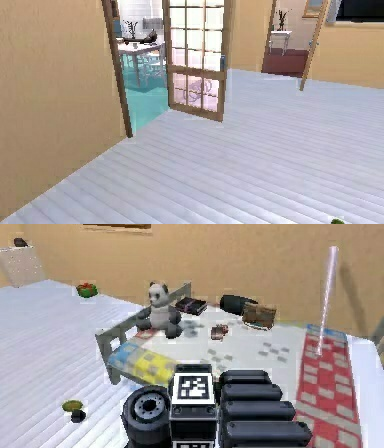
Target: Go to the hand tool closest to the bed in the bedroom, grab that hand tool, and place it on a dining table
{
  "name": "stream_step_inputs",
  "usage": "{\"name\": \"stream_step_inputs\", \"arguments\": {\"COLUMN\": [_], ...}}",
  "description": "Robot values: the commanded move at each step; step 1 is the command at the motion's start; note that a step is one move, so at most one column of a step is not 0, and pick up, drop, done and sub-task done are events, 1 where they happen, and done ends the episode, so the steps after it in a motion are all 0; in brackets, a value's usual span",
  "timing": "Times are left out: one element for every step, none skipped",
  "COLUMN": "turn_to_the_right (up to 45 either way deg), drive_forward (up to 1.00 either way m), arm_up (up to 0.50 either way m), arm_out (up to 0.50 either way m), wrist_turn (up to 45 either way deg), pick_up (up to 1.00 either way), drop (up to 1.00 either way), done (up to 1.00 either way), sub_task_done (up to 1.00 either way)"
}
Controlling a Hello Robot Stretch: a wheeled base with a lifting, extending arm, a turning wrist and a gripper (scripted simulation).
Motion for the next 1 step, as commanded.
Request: {"name": "stream_step_inputs", "arguments": {"turn_to_the_right": [-9.0], "drive_forward": [0.0], "arm_up": [0.0], "arm_out": [0.0], "wrist_turn": [0.0], "pick_up": [0.0], "drop": [0.0], "done": [0.0], "sub_task_done": [0.0]}}
